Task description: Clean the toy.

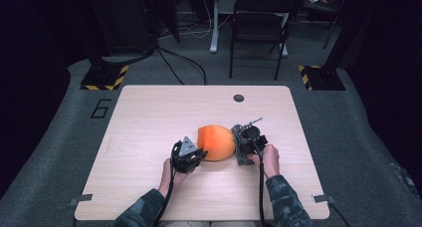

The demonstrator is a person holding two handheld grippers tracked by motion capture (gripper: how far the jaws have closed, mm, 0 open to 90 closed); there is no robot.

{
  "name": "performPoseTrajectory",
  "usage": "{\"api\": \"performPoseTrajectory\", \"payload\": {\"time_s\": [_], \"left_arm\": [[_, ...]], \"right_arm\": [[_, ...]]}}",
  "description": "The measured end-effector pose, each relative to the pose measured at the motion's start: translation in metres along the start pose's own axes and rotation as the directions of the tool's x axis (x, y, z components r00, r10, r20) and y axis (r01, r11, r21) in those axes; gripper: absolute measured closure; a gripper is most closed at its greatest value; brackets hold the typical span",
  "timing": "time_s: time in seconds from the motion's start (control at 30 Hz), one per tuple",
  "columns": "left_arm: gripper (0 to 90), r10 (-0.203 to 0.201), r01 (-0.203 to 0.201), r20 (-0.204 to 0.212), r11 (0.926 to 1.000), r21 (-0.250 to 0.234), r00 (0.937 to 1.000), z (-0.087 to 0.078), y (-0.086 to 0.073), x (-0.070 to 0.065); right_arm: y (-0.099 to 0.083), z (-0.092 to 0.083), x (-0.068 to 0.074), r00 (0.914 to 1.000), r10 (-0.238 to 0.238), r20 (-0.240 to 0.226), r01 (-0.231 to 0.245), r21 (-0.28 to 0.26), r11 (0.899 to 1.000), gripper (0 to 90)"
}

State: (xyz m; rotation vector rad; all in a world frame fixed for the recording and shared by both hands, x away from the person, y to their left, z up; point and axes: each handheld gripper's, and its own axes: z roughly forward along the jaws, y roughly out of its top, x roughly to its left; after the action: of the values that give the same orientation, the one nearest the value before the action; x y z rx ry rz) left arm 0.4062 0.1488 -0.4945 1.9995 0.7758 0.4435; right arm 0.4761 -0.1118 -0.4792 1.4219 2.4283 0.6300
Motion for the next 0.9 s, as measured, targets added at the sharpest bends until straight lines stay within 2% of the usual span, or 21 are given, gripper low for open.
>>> {"api": "performPoseTrajectory", "payload": {"time_s": [0.07, 0.1, 0.2, 0.27, 0.3, 0.33, 0.37, 0.4, 0.43, 0.47, 0.5, 0.53, 0.6, 0.67, 0.73, 0.77, 0.8, 0.83, 0.87, 0.9], "left_arm": [[80.3, 0.002, -0.002, 0.007, 1.0, 0.002, 1.0, 0.001, 0.0, -0.002], [80.3, 0.013, -0.013, -0.001, 0.9999, 0.002, 0.9999, 0.001, 0.0, -0.003], [80.4, 0.027, -0.027, -0.003, 0.9996, 0.004, 0.9996, 0.001, 0.0, -0.005], [80.4, 0.035, -0.035, -0.005, 0.9994, 0.003, 0.9994, 0.001, 0.0, -0.006], [80.5, 0.035, -0.035, -0.005, 0.9994, 0.003, 0.9994, 0.001, 0.0, -0.006], [80.6, 0.039, -0.039, -0.005, 0.9992, 0.002, 0.9992, 0.002, 0.0, -0.007], [80.5, 0.04, -0.04, -0.005, 0.9992, 0.001, 0.9992, 0.002, 0.0, -0.008], [80.5, 0.04, -0.04, -0.005, 0.9992, 0.001, 0.9992, 0.002, 0.0, -0.008], [80.5, 0.05, -0.05, -0.007, 0.9988, 0.002, 0.9987, 0.002, 0.001, -0.009], [80.5, 0.054, -0.054, -0.01, 0.9985, 0.005, 0.9985, 0.002, 0.001, -0.01], [80.5, 0.065, -0.065, -0.013, 0.9979, 0.005, 0.9978, 0.002, 0.001, -0.01], [80.5, 0.064, -0.064, -0.017, 0.998, 0.002, 0.9978, 0.002, 0.001, -0.01], [80.5, 0.071, -0.071, -0.018, 0.9975, 0.006, 0.9973, 0.002, 0.001, -0.01], [80.6, 0.074, -0.074, -0.022, 0.9972, 0.01, 0.997, 0.003, 0.0, -0.01], [80.7, 0.074, -0.073, -0.016, 0.9973, 0.01, 0.9972, 0.003, 0.0, -0.01], [80.8, 0.073, -0.073, -0.016, 0.9973, 0.011, 0.9972, 0.002, 0.0, -0.01], [80.9, 0.07, -0.07, -0.017, 0.9975, 0.008, 0.9974, 0.003, 0.0, -0.01], [80.9, 0.068, -0.068, -0.014, 0.9977, 0.009, 0.9976, 0.003, 0.0, -0.009], [80.9, 0.064, -0.064, -0.014, 0.9979, 0.007, 0.9978, 0.003, -0.001, -0.009], [80.9, 0.063, -0.063, -0.014, 0.998, 0.006, 0.9979, 0.003, 0.0, -0.009]], "right_arm": [[0.004, -0.009, -0.001, 0.9999, 0.003, -0.01, -0.003, -0.013, 1.0, 72.6], [0.006, -0.016, -0.001, 0.9999, 0.012, -0.012, -0.012, -0.038, 0.999, 72.7], [0.013, -0.039, 0.005, 0.9997, -0.015, -0.017, 0.013, -0.095, 0.995, 72.6], [0.018, -0.053, 0.014, 0.9989, -0.038, -0.026, 0.034, -0.156, 0.987, 72.7], [0.018, -0.053, 0.014, 0.9989, -0.038, -0.026, 0.034, -0.156, 0.987, 72.7], [0.023, -0.068, 0.029, 0.9968, -0.067, -0.044, 0.056, -0.211, 0.976, 72.6], [0.025, -0.072, 0.034, 0.9941, -0.095, -0.052, 0.081, -0.228, 0.97, 72.6], [0.026, -0.077, 0.043, 0.9924, -0.105, -0.065, 0.086, -0.242, 0.966, 72.6], [0.028, -0.08, 0.053, 0.9878, -0.143, -0.061, 0.123, -0.256, 0.959, 72.6], [0.029, -0.08, 0.062, 0.9831, -0.176, -0.05, 0.157, -0.262, 0.952, 72.6], [0.029, -0.079, 0.068, 0.9813, -0.187, -0.046, 0.169, -0.259, 0.951, 72.6], [0.029, -0.076, 0.074, 0.9756, -0.216, -0.038, 0.2, -0.253, 0.947, 72.6], [0.029, -0.065, 0.084, 0.9658, -0.259, 0.016, 0.256, -0.222, 0.941, 72.5], [0.026, -0.053, 0.087, 0.9618, -0.269, 0.049, 0.274, -0.188, 0.943, 72.5], [0.025, -0.05, 0.083, 0.9653, -0.257, 0.045, 0.261, -0.198, 0.945, 72.6], [0.025, -0.052, 0.081, 0.9703, -0.239, 0.033, 0.241, -0.183, 0.953, 72.6], [0.025, -0.052, 0.079, 0.9686, -0.245, 0.045, 0.249, -0.189, 0.95, 72.6], [0.025, -0.053, 0.078, 0.9716, -0.23, 0.055, 0.236, -0.174, 0.956, 72.6], [0.025, -0.052, 0.075, 0.9697, -0.236, 0.064, 0.243, -0.173, 0.954, 72.6], [0.024, -0.051, 0.069, 0.9719, -0.23, 0.05, 0.235, -0.168, 0.957, 72.5]]}}
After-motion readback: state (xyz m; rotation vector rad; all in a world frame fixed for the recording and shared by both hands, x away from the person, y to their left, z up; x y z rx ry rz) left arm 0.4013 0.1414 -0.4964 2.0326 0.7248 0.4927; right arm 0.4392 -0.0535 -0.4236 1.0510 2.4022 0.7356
